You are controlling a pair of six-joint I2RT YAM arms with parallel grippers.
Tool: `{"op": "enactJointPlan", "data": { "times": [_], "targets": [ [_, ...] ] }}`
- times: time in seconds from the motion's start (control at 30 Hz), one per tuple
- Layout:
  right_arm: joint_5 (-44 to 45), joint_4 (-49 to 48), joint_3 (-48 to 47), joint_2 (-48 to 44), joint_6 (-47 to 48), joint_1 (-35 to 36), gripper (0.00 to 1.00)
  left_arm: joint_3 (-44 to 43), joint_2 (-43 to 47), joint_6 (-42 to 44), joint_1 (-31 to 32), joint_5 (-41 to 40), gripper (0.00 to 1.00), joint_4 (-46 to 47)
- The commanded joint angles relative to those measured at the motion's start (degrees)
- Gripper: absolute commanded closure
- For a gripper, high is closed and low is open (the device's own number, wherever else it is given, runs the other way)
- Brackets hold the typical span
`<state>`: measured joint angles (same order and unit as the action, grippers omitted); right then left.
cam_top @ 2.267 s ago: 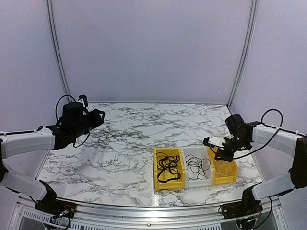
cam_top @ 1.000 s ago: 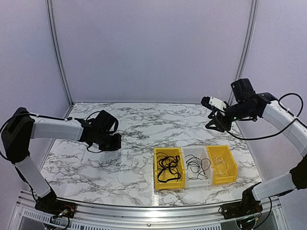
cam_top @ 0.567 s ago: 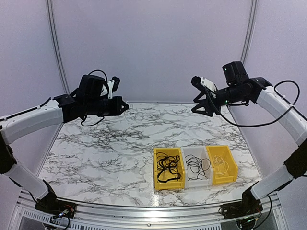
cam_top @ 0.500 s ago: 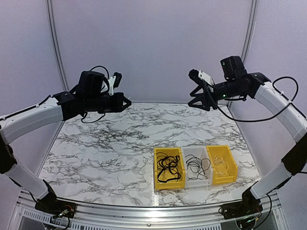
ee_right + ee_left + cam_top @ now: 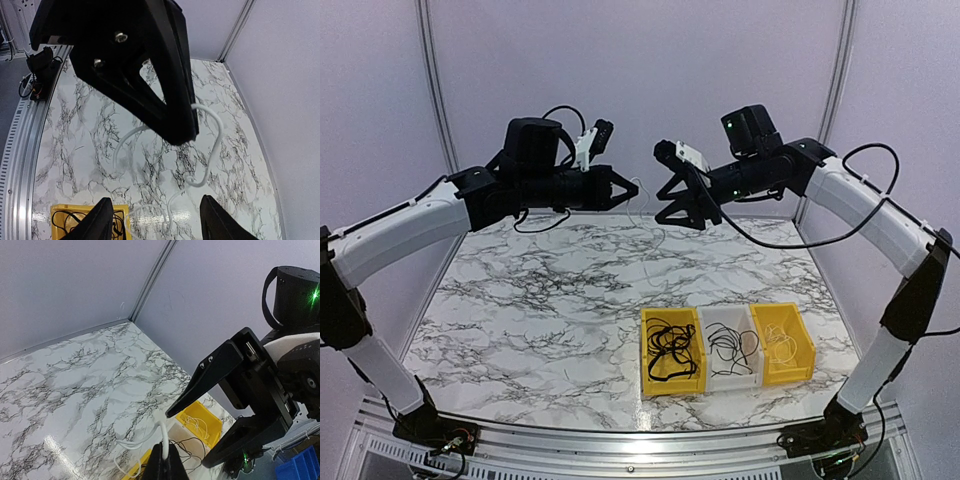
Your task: Untangle the cables
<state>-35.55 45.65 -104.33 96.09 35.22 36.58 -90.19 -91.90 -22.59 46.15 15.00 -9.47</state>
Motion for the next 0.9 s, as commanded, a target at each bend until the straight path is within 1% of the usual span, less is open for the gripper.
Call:
{"op": "enactJointPlan", "data": {
  "times": [0.0,0.13,0.17,0.23,0.27,0.3,0.43,0.5,0.6,0.7,0.77,0.87],
  "targets": [
    [2.28,-3.18,-3.29,0.45,-3.38,1.1,0.4,-2.66,-1.83,-0.12,1.1,2.63,1.0,1.11],
    [3.53,-4.41,-3.46,1.51,-4.17,1.07,0.4,-3.91,-3.15,-0.13,1.93,3.85,1.0,1.51],
    [3.85,-4.69,-3.44,1.79,-4.41,1.13,0.42,-4.26,-3.46,-0.13,2.04,4.15,1.0,1.58],
    [4.11,-5.02,-3.39,2.35,-4.33,1.19,0.53,-4.99,-3.97,-0.15,2.19,4.46,1.0,1.65],
    [4.45,-5.23,-3.42,2.56,-4.49,1.12,0.64,-5.28,-4.14,-0.15,2.31,4.45,1.0,1.72],
    [4.74,-5.34,-3.4,2.72,-4.5,1.18,0.72,-5.4,-4.33,-0.05,2.3,4.43,1.0,1.74],
    [6.84,-5.81,-3.12,2.67,-4.8,1.05,0.99,-5.31,-4.63,0.37,2.32,4.12,1.0,1.74],
    [8.4,-5.92,-2.83,2.05,-4.67,1.08,1.0,-4.78,-4.52,0.35,2.28,2.92,0.98,1.7],
    [9.79,-5.37,-1.57,-0.33,-4.01,0.43,1.0,-2.59,-3.74,0.29,2.3,0.19,0.68,1.65],
    [9.9,-3.89,0.36,-3.97,-3.55,-1.44,1.0,0.88,-2.31,1.08,2.26,-1.96,0.48,1.65],
    [9.41,-2.86,2.52,-6.91,-3.11,-3.36,1.0,3.39,-1.29,1.42,2.15,-3.25,0.42,1.72],
    [8.79,-2.24,7.17,-11.49,-2.92,-7.62,1.0,6.87,-0.28,1.46,2.04,-6.22,0.41,1.67]
  ]
}}
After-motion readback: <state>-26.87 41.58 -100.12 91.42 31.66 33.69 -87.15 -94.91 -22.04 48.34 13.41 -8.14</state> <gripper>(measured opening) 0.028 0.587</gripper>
